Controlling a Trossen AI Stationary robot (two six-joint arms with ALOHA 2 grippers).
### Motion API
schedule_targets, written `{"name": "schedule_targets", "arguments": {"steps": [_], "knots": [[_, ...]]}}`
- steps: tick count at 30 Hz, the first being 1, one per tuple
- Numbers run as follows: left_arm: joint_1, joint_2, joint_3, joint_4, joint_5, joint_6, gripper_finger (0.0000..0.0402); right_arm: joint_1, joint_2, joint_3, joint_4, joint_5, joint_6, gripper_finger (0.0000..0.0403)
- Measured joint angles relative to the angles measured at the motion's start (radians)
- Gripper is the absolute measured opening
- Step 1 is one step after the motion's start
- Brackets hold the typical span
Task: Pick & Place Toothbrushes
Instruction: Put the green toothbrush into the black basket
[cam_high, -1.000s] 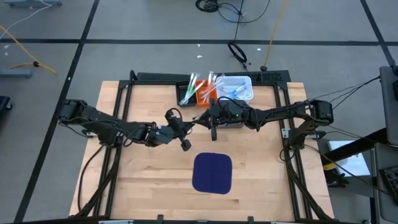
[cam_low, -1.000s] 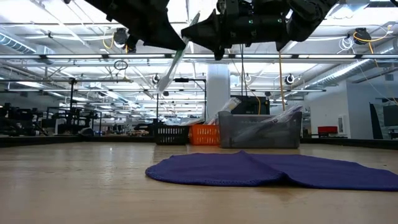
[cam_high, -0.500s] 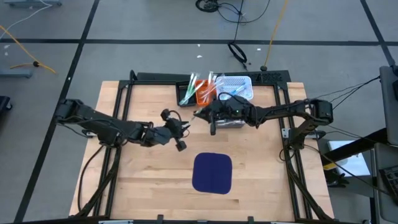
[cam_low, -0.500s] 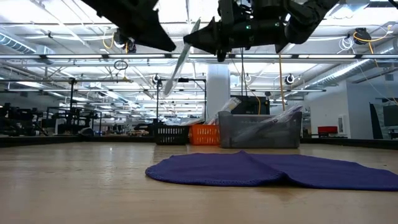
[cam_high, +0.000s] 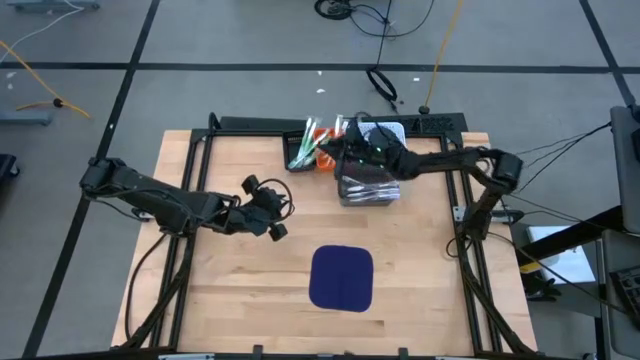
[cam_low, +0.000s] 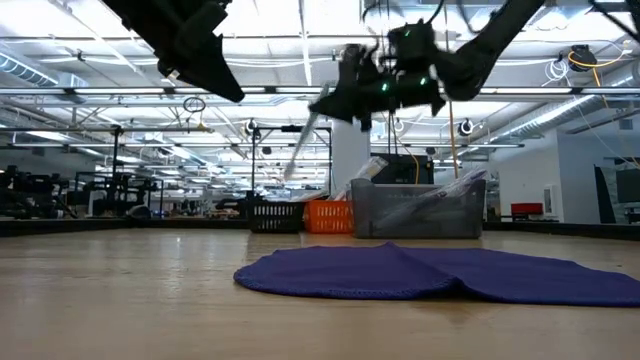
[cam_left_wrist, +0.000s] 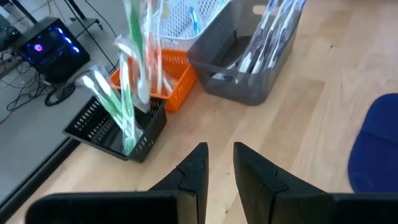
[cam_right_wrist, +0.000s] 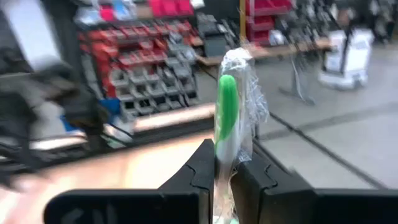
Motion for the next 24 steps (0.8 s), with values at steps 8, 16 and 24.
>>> {"name": "schedule_targets", "arguments": {"steps": [8,16,24], "knots": [[0.000,0.000,0.000,0.002,-0.005,0.000,0.0076,-0.102,0.229,0.197,-0.010,-0.078,0.084,0.0020],[0.000,0.000,0.000,-0.002,-0.008,0.000,0.0077,-0.136,0.345,0.328,-0.050,-0.159,0.160,0.0020],[0.001,0.000,0.000,0.001,-0.009,0.009,0.0077,-0.126,0.375,0.353,-0.099,-0.161,0.158,0.0020]]}}
